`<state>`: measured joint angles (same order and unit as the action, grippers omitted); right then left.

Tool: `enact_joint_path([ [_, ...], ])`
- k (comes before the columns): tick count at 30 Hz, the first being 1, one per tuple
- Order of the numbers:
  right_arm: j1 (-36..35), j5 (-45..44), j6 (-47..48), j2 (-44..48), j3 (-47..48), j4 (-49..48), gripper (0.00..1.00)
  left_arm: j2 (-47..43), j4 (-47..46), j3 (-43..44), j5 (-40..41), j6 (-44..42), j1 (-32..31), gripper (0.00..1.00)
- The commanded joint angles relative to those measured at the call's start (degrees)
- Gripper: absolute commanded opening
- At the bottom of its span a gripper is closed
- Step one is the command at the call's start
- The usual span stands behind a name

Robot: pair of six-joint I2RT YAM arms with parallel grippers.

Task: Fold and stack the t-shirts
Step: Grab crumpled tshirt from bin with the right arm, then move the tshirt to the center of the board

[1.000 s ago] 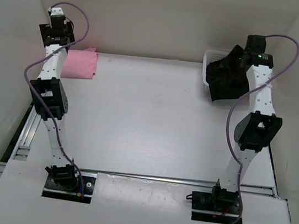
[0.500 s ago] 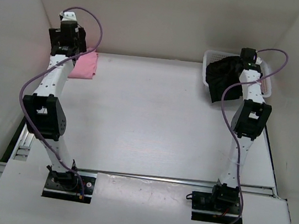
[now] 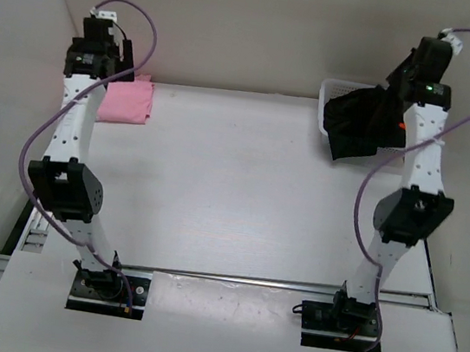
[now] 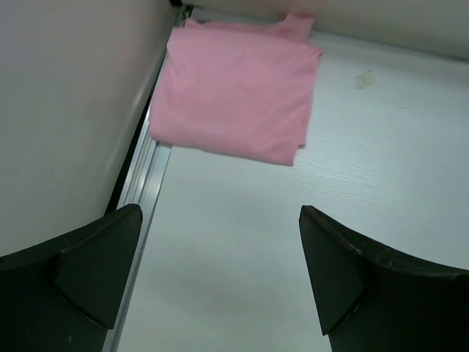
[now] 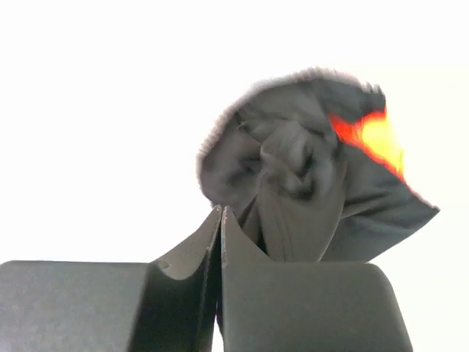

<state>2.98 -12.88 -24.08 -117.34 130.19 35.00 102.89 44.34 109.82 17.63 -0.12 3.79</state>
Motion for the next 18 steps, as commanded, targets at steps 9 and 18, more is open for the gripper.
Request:
enact_joint_path([
  [9, -17.4, 16.4, 4.1, 40.5, -7.7, -10.0, 0.00, -22.1, 19.5, -9.1, -14.8, 0.1, 2.7, 1.00],
  [18, -33.5, 20.8, -6.2, 49.8, -20.1, -16.0, 0.00, -29.7, 19.6, -15.5, -17.2, 0.1, 2.7, 1.00],
])
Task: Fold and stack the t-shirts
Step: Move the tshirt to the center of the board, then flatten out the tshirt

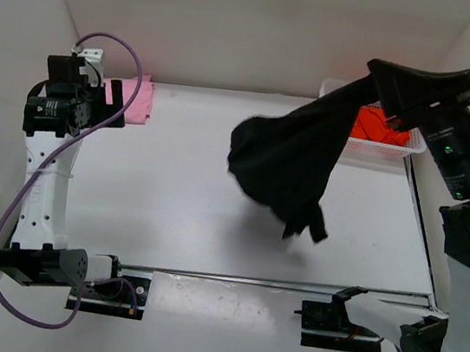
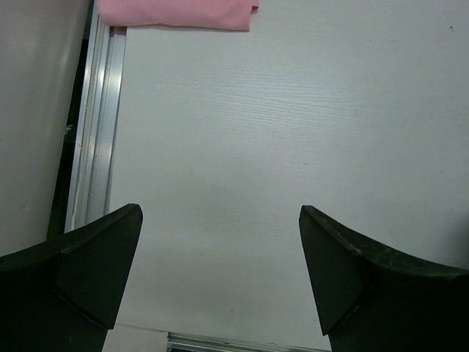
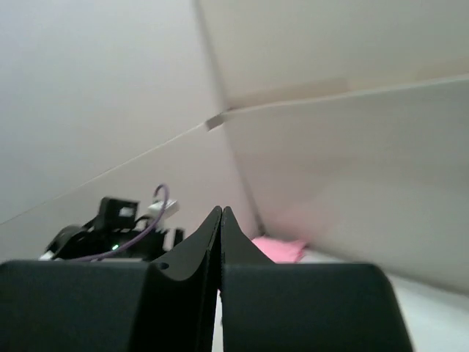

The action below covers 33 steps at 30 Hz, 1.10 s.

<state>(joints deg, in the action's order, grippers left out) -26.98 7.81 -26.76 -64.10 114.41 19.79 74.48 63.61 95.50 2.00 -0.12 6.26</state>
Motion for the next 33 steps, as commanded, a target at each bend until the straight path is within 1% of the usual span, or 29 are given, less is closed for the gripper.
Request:
enact_joint_path([
  [1, -4.6, -0.6, -4.5, -4.0, -7.3, -0.8, 0.00, -1.9, 0.9, -1.2, -1.6, 0.1, 0.2, 1.00],
  [2, -6.6, -1.7, -6.4, -5.2, -8.9, -0.8, 0.00, -2.5, 0.9, -1.8, -1.0, 0.1, 0.2, 1.00],
  [4, -8.4, -3.1, -7.0, -7.1, -12.1, 0.3, 0.00, -2.5, 1.6, -2.3, -0.9, 0.1, 0.2, 1.00],
  [6, -9.8, -5.2, -8.1, -12.1, -12.1, 5.1, 0.00, -2.5, 2.1, -2.9, -0.2, 0.1, 0.2, 1.00],
  [7, -9.8, -5.9, -8.1, -14.3, -10.8, 7.2, 0.02, -2.5, 2.1, -3.4, 0.3, 0.1, 0.2, 1.00],
  [8, -9.1, -6.5, -8.1, -19.3, -9.5, 11.7, 0.08, -2.5, 2.8, -3.9, 0.3, 0.1, 0.2, 1.00],
  [9, -8.6, -6.5, -6.2, -21.9, -8.2, 13.8, 0.13, -2.5, 2.8, -3.9, 1.1, 0.1, 0.2, 1.00],
  [10, -7.0, -6.5, -5.3, -27.6, -4.7, 16.0, 0.25, -2.0, 3.4, -4.4, 1.1, 0.1, 0.2, 1.00],
  [11, -5.8, -4.9, -5.3, -31.0, -1.8, 23.7, 0.66, -2.0, 3.4, -5.0, 1.7, 0.1, 0.2, 1.00],
  [12, -4.7, -3.3, -4.4, -34.4, 1.8, 28.2, 0.76, -1.4, 4.1, -5.0, 1.7, 0.1, 0.2, 1.00],
  [13, -2.8, -1.1, -3.7, -40.8, 9.4, 32.6, 0.80, -1.4, 4.1, -5.0, 1.7, 0.1, 0.2, 1.00],
  [14, -2.8, 0.3, -2.7, -43.2, 12.2, 36.9, 0.84, -0.8, 4.1, -5.5, 1.7, 0.1, 0.2, 1.00],
  [15, -2.8, 0.4, -1.0, -44.5, 13.2, 42.0, 0.85, -0.8, 4.6, -6.4, 1.7, 0.1, -0.3, 1.00],
  [16, -3.7, -2.3, -0.1, -43.8, 11.8, 42.1, 0.86, -0.8, 4.6, -7.2, 1.7, 0.1, -0.3, 1.00],
  [17, -4.5, -3.1, 0.7, -42.1, 3.7, 41.6, 0.86, -0.8, 4.6, -9.1, 1.2, 0.1, -0.3, 1.00],
  [18, -5.2, -3.1, 1.4, -39.8, -1.9, 37.6, 0.88, -0.8, 4.6, -10.2, 0.6, 0.1, -0.9, 1.00],
  [19, -5.8, -3.1, 1.5, -35.1, -7.7, 35.4, 0.88, -1.3, 4.6, -11.3, -1.6, 0.1, -0.9, 1.00],
  [20, -6.6, -3.1, 1.5, -32.8, -18.8, 33.5, 0.88, -1.4, 4.6, -13.9, -2.9, 0.1, -2.7, 1.00],
  [22, -7.3, -1.7, 0.3, -27.2, -28.6, 29.5, 0.88, -1.4, 5.1, -16.8, -5.2, 0.1, -5.0, 1.00],
  [23, -7.3, -1.7, 0.3, -25.6, -36.6, 28.6, 0.88, -0.7, 5.1, -20.0, -5.7, 0.1, -8.2, 1.00],
  [25, -9.5, -1.1, -0.3, -21.2, -43.5, 26.5, 0.86, -0.7, 5.0, -24.2, -5.7, 0.1, -12.0, 1.00],
  [26, -10.6, -1.7, -0.3, -19.7, -46.6, 25.9, 0.86, -0.7, 3.7, -26.7, -4.0, 0.1, -14.0, 1.00],
  [27, -13.4, -1.7, -0.9, -17.5, -51.7, 25.4, 0.86, -0.7, 2.0, -32.3, -2.4, 0.1, -17.8, 1.00],
  [28, -14.8, -2.6, -0.9, -16.8, -53.7, 25.4, 0.86, 0.0, -1.4, -34.8, -0.6, 0.1, -19.4, 1.00],
  [29, -17.4, -3.2, -0.9, -16.8, -56.6, 25.4, 0.88, 1.4, -3.0, -37.1, 2.4, 0.1, -22.0, 1.00],
  [30, -18.5, -3.2, -1.8, -16.8, -57.8, 26.3, 0.88, 2.6, -4.2, -40.5, 3.6, 0.1, -22.8, 1.00],
  [32, -20.7, -2.6, -3.0, -16.8, -60.3, 26.8, 0.89, 4.8, -7.4, -42.5, 5.4, 0.1, -23.4, 1.00],
  [33, -22.9, -2.0, -3.0, -16.8, -62.5, 26.8, 0.89, 6.9, -8.5, -43.1, 5.4, 0.1, -23.9, 1.00],
])
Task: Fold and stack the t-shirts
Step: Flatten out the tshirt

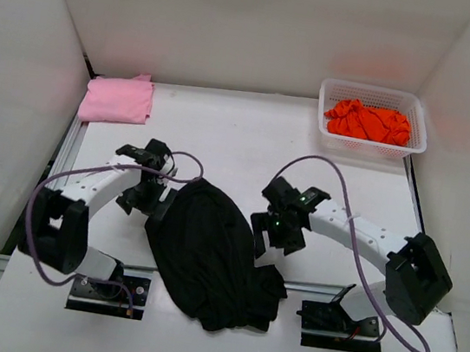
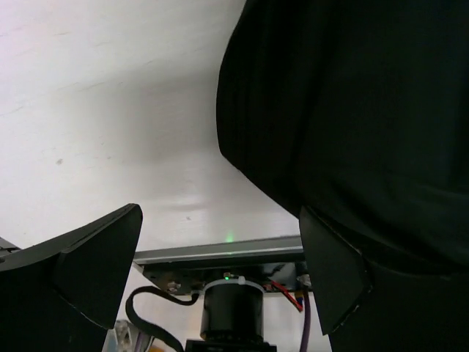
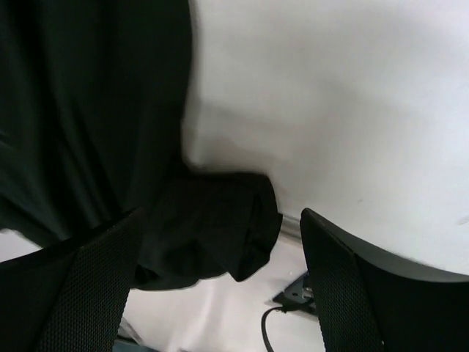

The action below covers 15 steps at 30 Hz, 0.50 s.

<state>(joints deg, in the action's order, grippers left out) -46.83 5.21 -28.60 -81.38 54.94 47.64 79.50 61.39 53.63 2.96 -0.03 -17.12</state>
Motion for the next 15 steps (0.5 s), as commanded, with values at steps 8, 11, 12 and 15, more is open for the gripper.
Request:
enact_joint_path([
  [8, -11.1, 4.0, -2.2, -4.2, -7.8, -4.5, 0.81, 10.8, -10.8, -3.2, -0.9, 0.0, -1.7, 0.88],
  [11, -11.6, 5.8, -2.2, -5.0, -7.8, -6.8, 0.54, 12.1, -11.4, -3.2, -4.9, 0.0, -1.7, 0.61],
  [12, -11.6, 6.3, -1.0, -5.6, -7.8, -7.4, 0.34, 12.1, -12.0, -3.7, -4.9, 0.0, -1.7, 0.50],
  [15, -11.0, 5.7, -1.0, -5.6, -5.8, -6.0, 0.00, 10.9, -12.0, -3.7, -5.4, 0.0, -0.8, 0.10],
])
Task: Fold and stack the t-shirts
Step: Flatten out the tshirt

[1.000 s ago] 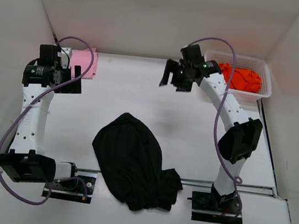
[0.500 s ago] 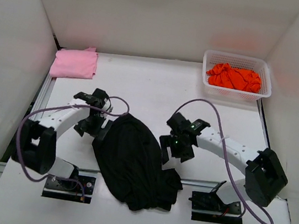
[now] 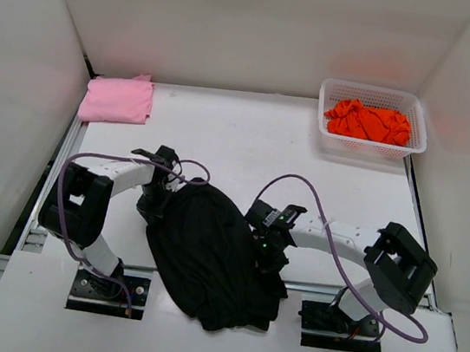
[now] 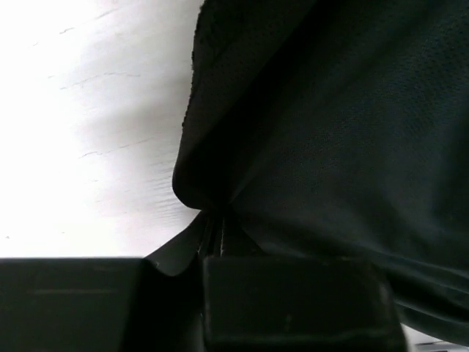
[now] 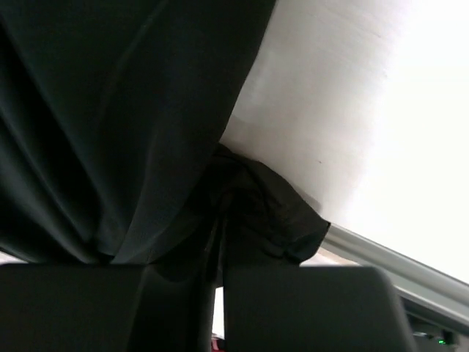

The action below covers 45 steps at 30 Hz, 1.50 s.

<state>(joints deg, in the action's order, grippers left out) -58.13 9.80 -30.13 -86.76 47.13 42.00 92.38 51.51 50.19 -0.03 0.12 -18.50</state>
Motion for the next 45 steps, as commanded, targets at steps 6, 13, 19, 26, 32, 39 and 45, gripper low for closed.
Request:
enact_joint_path([
  [6, 7.5, -7.9, 1.0, 9.5, 10.7, 5.5, 0.00, -10.1, -2.1, 4.1, 3.4, -0.1, 7.1, 0.10],
  [13, 24.1, -8.6, 6.0, 10.3, 21.6, 8.2, 0.00, -15.5, 3.8, 19.7, 4.4, -0.1, 10.3, 0.10],
  [19, 30.5, -9.8, 9.3, -5.4, 34.8, 11.5, 0.08, -10.2, 11.2, 29.2, -2.0, -0.1, 9.8, 0.16],
  [26, 36.9, -15.7, 7.8, -1.6, 48.0, 14.9, 0.00, -16.9, 13.7, 34.0, 0.6, -0.1, 10.3, 0.11],
  [32, 41.2, -16.4, 8.5, 18.4, 46.7, 7.5, 0.00, -28.7, 11.5, 42.7, 2.6, -0.1, 10.3, 0.11],
  [39, 42.4, -12.5, 9.7, 22.0, 48.9, 4.5, 0.00, -27.5, 10.5, 46.9, 5.5, -0.1, 10.3, 0.11],
  [45, 42.4, -10.1, 8.0, 23.5, 48.9, 4.5, 0.00, -27.5, 10.5, 49.7, 4.3, -0.1, 10.9, 0.11],
])
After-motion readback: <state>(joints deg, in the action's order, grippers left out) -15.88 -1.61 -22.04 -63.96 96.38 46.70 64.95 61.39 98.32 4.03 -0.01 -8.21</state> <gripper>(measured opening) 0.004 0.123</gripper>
